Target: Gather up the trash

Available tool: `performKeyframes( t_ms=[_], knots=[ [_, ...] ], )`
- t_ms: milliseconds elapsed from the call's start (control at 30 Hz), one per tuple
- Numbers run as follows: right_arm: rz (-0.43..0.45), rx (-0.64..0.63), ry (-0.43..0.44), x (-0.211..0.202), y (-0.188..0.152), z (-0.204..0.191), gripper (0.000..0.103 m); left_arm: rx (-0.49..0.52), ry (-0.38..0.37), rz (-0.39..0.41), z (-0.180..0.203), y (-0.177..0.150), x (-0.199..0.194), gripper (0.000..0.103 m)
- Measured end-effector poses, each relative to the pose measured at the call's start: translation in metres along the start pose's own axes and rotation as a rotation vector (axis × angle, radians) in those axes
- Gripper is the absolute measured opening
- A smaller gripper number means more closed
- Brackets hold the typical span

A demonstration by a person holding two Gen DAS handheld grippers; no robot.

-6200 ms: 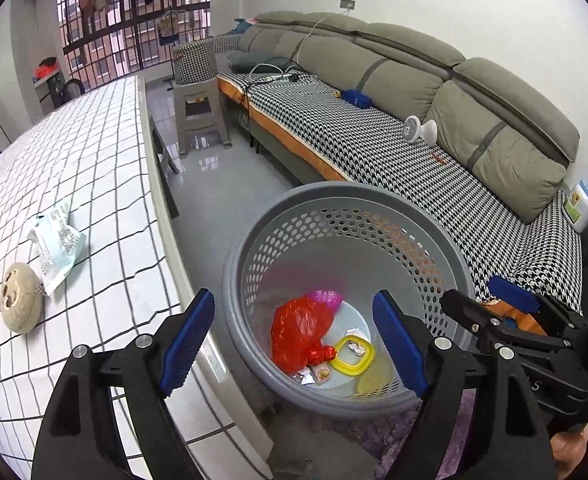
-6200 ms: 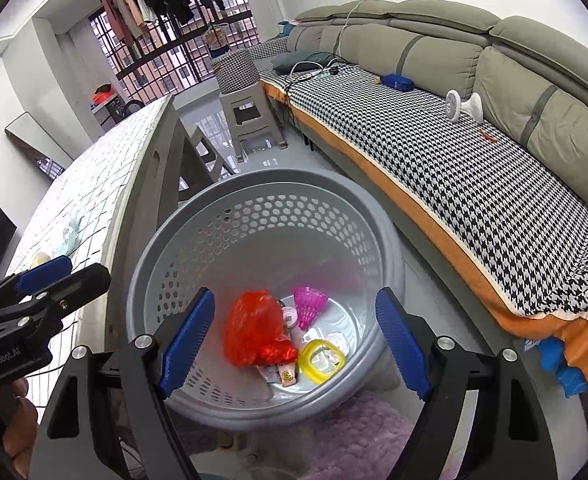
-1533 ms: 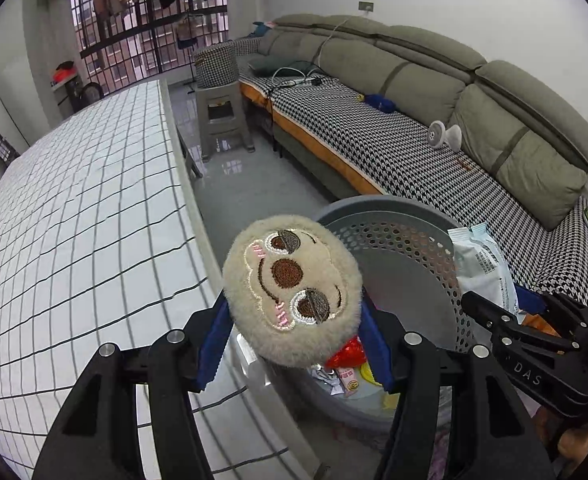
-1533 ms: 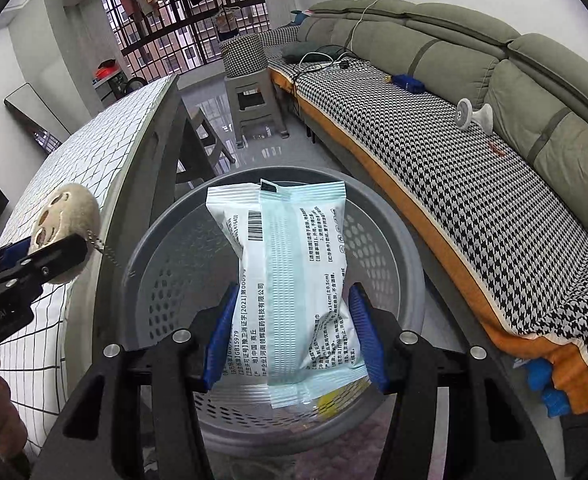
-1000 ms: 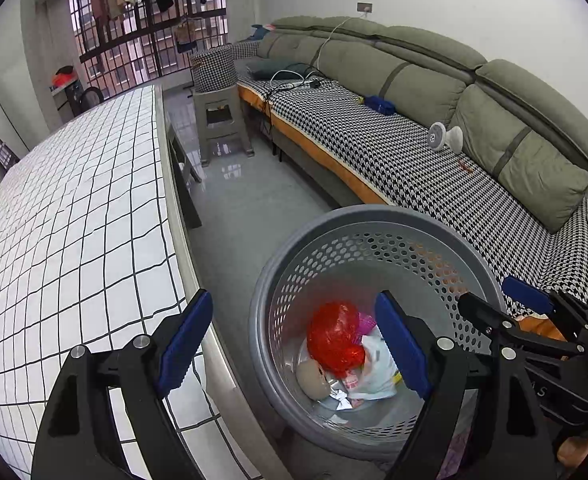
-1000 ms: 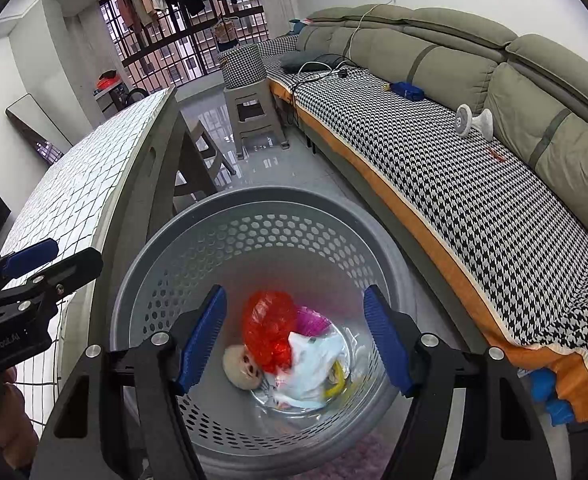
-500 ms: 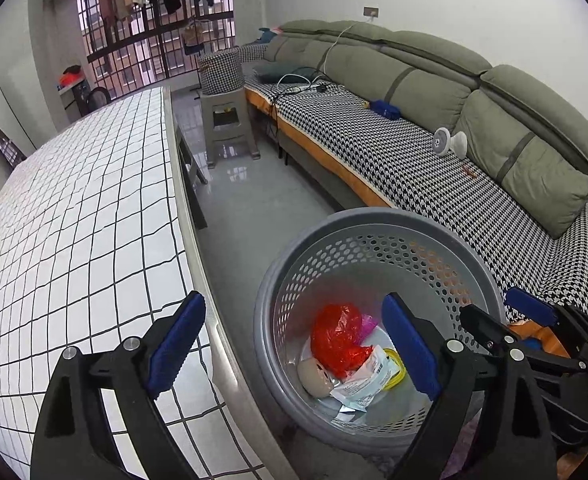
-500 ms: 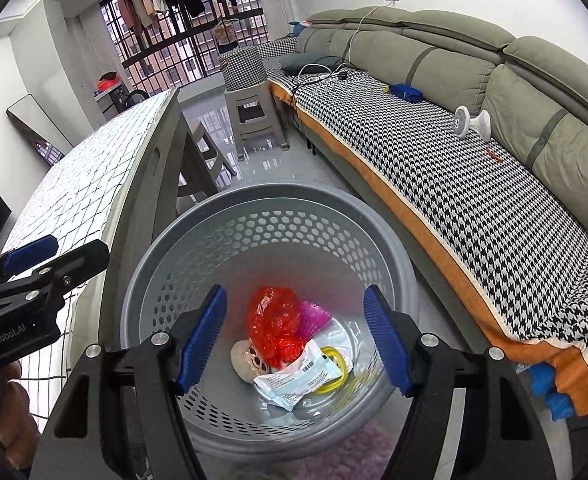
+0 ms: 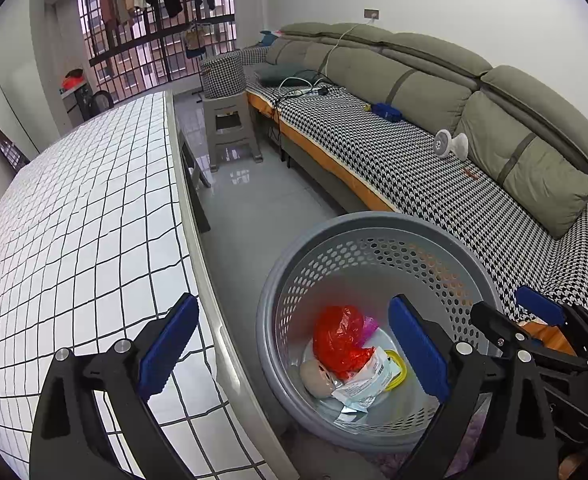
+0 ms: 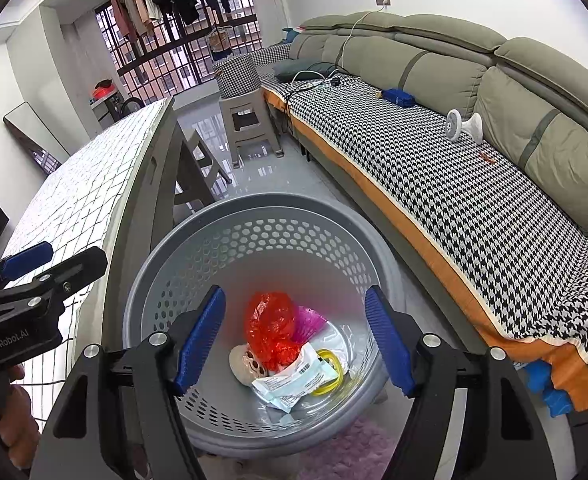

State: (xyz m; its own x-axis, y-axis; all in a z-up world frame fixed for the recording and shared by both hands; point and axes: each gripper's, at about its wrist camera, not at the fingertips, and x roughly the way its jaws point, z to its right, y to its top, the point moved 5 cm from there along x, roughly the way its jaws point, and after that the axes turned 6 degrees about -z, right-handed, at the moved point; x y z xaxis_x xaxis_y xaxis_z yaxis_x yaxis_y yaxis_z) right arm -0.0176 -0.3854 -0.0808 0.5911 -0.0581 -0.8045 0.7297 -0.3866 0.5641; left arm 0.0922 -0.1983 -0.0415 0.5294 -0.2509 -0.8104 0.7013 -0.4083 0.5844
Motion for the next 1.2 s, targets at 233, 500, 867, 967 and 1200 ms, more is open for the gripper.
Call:
performKeyframes(
  t_ms=[233,500,867,967,1200],
  knots=[
    [-0.001,0.005,-0.002,0.000,0.001,0.001,0.070,-0.001,0.005,-0.010,0.001,-0.001,0.002,0.096],
    [0.004,0.007,-0.004,-0.002,0.002,0.002,0.071,0.000,0.018,-0.013,0.001,-0.001,0.006,0.096],
    [0.016,0.003,-0.003,-0.008,0.004,-0.001,0.071,-0.004,0.029,-0.016,0.000,-0.002,0.006,0.096],
    [0.021,0.003,-0.006,-0.010,0.005,-0.002,0.071,-0.006,0.029,-0.018,-0.001,-0.002,0.006,0.096],
    [0.021,0.010,-0.013,-0.015,0.004,-0.002,0.071,-0.011,0.033,-0.013,-0.002,-0.002,0.004,0.096]
  ],
)
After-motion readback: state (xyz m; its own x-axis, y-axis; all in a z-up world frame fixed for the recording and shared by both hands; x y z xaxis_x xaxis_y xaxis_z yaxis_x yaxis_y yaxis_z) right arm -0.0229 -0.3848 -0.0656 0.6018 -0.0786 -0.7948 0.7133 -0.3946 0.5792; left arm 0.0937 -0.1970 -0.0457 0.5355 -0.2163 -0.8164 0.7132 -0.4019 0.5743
